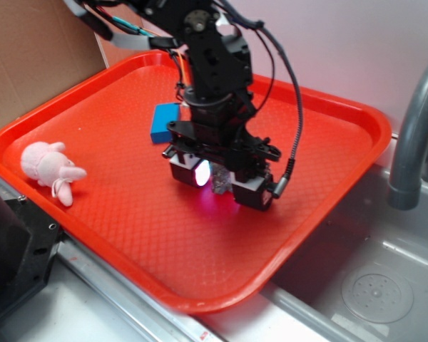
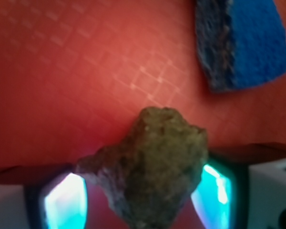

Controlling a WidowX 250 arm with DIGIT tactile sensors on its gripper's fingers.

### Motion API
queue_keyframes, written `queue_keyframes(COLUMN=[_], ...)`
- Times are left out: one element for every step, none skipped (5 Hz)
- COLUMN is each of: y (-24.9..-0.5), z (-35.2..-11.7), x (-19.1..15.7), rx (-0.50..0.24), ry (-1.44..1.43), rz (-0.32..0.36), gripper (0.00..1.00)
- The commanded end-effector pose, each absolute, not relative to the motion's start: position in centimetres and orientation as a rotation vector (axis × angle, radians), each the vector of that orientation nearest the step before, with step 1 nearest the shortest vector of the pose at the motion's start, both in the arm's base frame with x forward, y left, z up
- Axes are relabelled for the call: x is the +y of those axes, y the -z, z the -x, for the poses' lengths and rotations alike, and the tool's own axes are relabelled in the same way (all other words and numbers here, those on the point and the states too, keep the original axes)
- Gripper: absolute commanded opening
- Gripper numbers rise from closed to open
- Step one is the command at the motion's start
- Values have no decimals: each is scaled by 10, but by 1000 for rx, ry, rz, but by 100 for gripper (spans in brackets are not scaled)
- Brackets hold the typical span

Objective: Grab the rock.

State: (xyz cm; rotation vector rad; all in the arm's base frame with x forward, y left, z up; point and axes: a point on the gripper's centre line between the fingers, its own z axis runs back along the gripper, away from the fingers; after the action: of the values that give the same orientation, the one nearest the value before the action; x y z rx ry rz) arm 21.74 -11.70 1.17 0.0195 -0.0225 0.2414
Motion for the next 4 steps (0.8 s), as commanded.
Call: queue_keyframes(y=[-29, -77, -128, -149], z=[-203, -178, -154, -144], x=[-98, -71, -30, -3], rx=[-13, -29, -85, -72], ry=[-258, -277, -184, -250], rz=[-12, 36, 3, -41], gripper=[0, 0, 0, 0])
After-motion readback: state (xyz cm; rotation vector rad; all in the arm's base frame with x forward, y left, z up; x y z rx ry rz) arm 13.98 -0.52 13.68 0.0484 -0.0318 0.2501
